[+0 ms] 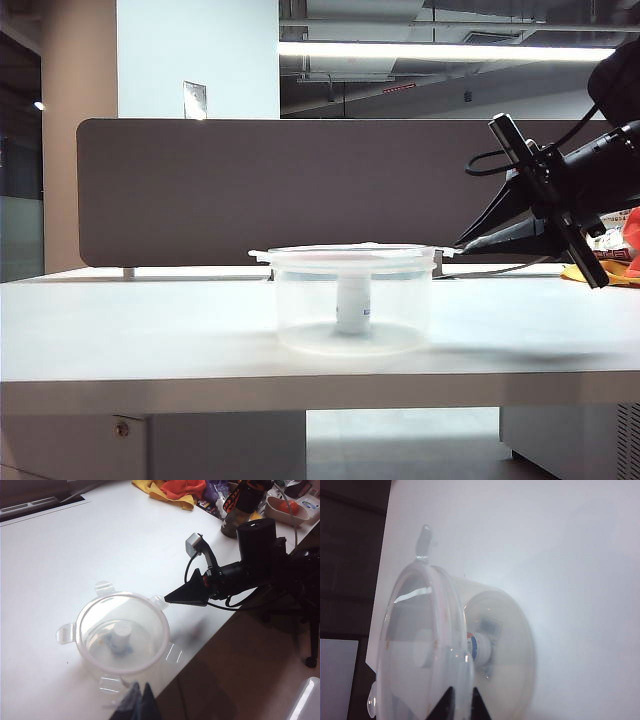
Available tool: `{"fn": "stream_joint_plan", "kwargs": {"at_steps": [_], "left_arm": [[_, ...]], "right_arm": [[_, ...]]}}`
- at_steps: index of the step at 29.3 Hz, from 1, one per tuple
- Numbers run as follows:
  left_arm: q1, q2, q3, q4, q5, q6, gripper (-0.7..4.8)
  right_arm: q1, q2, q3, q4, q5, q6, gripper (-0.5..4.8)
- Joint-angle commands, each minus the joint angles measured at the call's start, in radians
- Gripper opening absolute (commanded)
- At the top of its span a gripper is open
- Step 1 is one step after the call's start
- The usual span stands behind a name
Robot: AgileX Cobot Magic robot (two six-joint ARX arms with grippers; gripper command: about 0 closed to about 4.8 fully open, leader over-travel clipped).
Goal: Remove the lid of the round box, pick up the small white medicine bottle inside, and place it on the table.
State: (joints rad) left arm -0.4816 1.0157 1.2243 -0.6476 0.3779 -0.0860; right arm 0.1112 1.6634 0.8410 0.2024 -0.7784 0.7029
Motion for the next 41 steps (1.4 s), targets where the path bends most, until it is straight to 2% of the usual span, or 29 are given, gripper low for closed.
{"fn": "stream_joint_plan", "kwargs": {"at_steps": [1,11,14,23,30,35,41], "left_arm": [[-0.002,-0.003,0.008,0.009,0.000,0.001,-0.04],[-0.002,-0.003,0.008,0.009,-0.006,0.001,-0.04],[-0.002,-0.003,0.008,0.007,-0.043,0.001,-0.04],[-0.002,-0.003,0.008,0.006,-0.046,0.005,-0.04],[-0.001,-0.003,0.007,0.006,-0.090,0.004,-0.04],[-0.001,0.005,0.007,0.005,-0.090,0.004,-0.04],[-0.001,0.036,0.006,-0.011,-0.090,0.004,-0.04]], "right_arm": [[0.001,-0.003,0.003,0.030,0.003,0.000,-0.05],[0.001,-0.003,0.003,0.113,-0.012,0.000,-0.05],[0.001,-0.003,0.003,0.154,-0.049,0.001,-0.05],[0.001,-0.003,0.003,0.311,-0.206,0.070,-0.05],[0.001,-0.003,0.003,0.384,-0.295,0.089,-0.05],[0.010,-0.003,0.003,0.488,-0.372,0.151,-0.05],[0.037,-0.003,0.003,0.703,-0.421,0.282,-0.05]]}}
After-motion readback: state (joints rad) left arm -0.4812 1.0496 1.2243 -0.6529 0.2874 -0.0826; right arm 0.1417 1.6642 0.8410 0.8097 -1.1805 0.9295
